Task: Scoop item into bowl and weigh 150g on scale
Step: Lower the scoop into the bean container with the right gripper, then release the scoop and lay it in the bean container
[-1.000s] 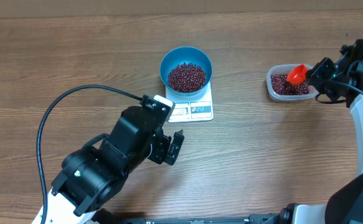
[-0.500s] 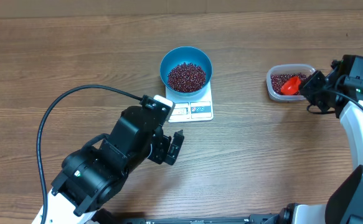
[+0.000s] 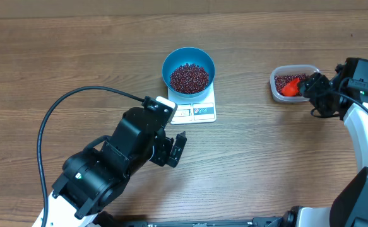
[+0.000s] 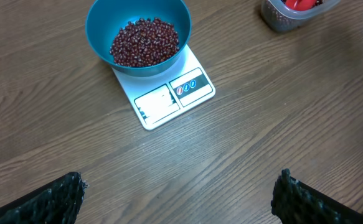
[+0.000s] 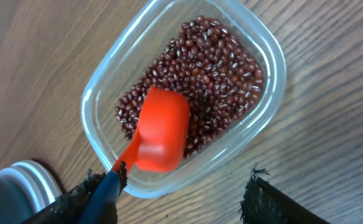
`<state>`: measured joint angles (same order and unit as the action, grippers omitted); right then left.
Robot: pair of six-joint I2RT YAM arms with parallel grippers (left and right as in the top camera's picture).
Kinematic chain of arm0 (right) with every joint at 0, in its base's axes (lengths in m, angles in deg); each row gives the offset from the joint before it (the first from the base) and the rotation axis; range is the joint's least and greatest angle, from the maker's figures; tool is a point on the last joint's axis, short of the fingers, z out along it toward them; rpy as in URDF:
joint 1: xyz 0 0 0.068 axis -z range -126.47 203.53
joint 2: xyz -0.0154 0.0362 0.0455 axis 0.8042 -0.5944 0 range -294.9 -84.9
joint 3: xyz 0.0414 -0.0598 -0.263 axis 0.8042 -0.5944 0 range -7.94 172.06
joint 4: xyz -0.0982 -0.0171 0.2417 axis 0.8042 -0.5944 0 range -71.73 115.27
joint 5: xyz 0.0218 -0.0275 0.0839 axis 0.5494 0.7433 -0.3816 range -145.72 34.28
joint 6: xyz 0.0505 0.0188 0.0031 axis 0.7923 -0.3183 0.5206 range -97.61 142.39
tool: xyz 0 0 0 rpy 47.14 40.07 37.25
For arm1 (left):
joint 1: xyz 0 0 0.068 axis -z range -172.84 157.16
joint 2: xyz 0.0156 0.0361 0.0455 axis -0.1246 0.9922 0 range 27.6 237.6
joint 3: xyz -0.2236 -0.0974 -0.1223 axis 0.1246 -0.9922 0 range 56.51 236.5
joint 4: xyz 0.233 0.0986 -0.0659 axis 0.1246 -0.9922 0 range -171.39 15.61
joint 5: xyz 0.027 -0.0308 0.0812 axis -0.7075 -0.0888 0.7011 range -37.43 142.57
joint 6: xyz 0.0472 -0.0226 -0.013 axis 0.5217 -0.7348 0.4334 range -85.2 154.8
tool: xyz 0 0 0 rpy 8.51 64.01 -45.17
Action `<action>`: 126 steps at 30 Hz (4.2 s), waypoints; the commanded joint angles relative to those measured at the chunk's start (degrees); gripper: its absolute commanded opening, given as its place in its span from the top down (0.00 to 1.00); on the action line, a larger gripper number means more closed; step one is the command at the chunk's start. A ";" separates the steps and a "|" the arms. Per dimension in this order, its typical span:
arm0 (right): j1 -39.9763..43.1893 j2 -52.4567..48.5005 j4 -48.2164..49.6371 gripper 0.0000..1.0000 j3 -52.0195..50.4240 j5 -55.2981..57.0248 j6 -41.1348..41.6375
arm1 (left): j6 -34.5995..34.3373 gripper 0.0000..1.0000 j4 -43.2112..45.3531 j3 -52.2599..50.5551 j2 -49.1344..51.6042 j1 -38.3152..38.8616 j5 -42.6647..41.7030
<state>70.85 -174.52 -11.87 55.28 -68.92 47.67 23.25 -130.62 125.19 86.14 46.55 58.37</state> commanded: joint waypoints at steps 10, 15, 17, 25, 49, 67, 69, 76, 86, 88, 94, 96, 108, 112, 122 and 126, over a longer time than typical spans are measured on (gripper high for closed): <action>0.07 -0.09 -9.70 0.15 -0.28 1.62 -0.24 | 0.83 0.01 -0.15 -0.02 0.33 0.37 0.59; 0.07 -0.09 -10.32 0.07 -0.28 1.57 -4.48 | 0.83 0.01 -0.15 -0.02 0.33 0.37 0.59; 0.04 -0.09 -9.94 0.04 -0.26 1.55 -7.43 | 0.85 0.01 -0.15 -0.02 0.33 0.37 0.59; 0.04 -0.09 -7.67 0.00 -0.26 1.53 -22.14 | 0.83 0.01 -0.15 -0.02 0.33 0.37 0.59; 0.04 -0.09 -5.60 0.00 -0.26 -5.97 -34.36 | 0.83 0.01 -0.15 -0.02 0.33 0.37 0.59; 0.07 -0.09 -5.60 0.00 -0.26 -5.97 -34.38 | 0.83 0.01 -0.15 -0.02 0.33 0.37 0.59; 0.07 -0.09 -5.60 0.00 -0.26 -5.97 -34.38 | 0.83 0.01 -0.15 -0.02 0.33 0.37 0.59; 0.07 -0.09 -5.60 0.00 -0.26 -5.97 -34.38 | 0.83 0.01 -0.15 -0.02 0.33 0.37 0.59; 0.04 -0.09 -5.60 0.00 -0.26 -5.97 -34.36 | 0.83 0.01 -0.15 -0.02 0.33 0.37 0.59; 0.04 -0.09 -5.60 0.00 -0.26 -5.97 -34.38 | 0.83 0.01 -0.13 -0.02 0.33 0.37 0.59; 0.04 -0.09 -5.60 0.00 -0.26 -5.97 -34.38 | 0.83 0.01 -0.15 -0.02 0.33 0.37 0.59; 0.04 -0.09 -5.60 0.00 -0.26 -5.97 -34.38 | 0.83 0.01 -0.15 -0.02 0.33 0.37 0.59; 0.07 -0.09 -5.55 0.00 -0.26 -5.95 -34.38 | 0.83 0.01 -0.15 -0.02 0.33 0.37 0.59; 0.07 -0.09 -6.05 0.00 0.81 -5.99 -34.32 | 0.83 0.01 -0.15 -0.02 0.33 0.37 0.59; 0.07 -0.09 -13.88 0.00 9.57 -5.99 -29.75 | 0.83 0.01 -0.15 -0.02 0.33 0.37 0.59; 0.07 -0.09 -15.30 0.00 12.09 -5.99 -29.77 | 0.83 0.01 -0.15 -0.02 0.33 0.37 0.59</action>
<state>70.85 -174.55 -27.02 64.53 -74.40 16.74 23.22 -130.62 125.19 86.14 46.55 58.37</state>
